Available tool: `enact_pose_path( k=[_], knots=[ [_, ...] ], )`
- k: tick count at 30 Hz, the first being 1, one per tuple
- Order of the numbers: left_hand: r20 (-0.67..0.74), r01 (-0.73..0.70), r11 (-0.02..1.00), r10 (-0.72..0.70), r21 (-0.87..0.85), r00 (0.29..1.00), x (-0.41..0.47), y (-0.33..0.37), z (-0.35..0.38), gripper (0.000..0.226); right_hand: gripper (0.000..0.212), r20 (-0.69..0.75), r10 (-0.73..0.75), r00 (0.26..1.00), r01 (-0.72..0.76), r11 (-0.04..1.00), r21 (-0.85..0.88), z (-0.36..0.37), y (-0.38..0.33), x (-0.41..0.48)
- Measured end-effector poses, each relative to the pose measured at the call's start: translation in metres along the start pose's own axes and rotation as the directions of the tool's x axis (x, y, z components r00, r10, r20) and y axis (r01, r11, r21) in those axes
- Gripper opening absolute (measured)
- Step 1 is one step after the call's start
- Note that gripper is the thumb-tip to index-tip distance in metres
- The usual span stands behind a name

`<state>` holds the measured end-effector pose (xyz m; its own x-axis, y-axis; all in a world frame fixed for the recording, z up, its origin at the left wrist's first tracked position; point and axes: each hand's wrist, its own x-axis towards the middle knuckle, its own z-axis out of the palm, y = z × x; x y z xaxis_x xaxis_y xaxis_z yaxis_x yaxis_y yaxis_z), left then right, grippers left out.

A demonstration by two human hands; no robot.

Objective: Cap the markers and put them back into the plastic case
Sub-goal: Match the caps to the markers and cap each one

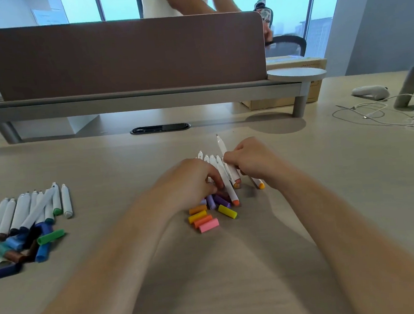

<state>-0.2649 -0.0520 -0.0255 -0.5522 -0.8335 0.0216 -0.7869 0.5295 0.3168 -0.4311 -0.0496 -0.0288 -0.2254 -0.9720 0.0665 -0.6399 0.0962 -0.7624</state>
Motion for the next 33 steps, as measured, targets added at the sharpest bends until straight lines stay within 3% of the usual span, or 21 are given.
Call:
enact_pose_path(
  k=[6,13,20,23,27,33],
  knots=[
    [0.087,-0.01,1.0,0.008,0.029,0.996,0.0014,0.004,0.0048,0.023,0.027,0.008,-0.003,1.0,0.003,1.0,0.027,-0.0024,-0.0003,0.0009],
    [0.089,-0.031,0.987,0.017,0.157,0.996,0.0035,0.0057,0.0059,0.012,0.021,0.036,0.01,0.999,-0.012,0.998,0.054,-0.0027,-0.0002,0.0027],
    [0.052,0.004,1.0,-0.005,0.021,0.999,-0.0027,0.0048,-0.0013,0.015,0.026,0.064,0.016,0.998,-0.024,0.991,0.133,-0.0001,-0.0014,0.0006],
    [0.135,0.032,0.999,-0.033,0.007,0.99,-0.0037,0.007,0.0031,0.016,0.032,0.062,0.005,0.998,-0.014,0.989,0.146,0.0019,-0.0023,-0.0007],
    [0.086,0.008,0.99,-0.02,0.143,0.996,-0.0035,0.008,0.0048,0.012,0.033,0.053,0.015,0.998,-0.023,0.989,0.146,0.0022,-0.0033,-0.0014],
    [0.096,0.004,0.984,-0.021,0.177,0.995,-0.005,0.0083,0.0052,0.014,0.026,0.046,0.019,0.999,-0.023,0.996,0.088,0.0014,-0.0061,-0.0053]
  ],
)
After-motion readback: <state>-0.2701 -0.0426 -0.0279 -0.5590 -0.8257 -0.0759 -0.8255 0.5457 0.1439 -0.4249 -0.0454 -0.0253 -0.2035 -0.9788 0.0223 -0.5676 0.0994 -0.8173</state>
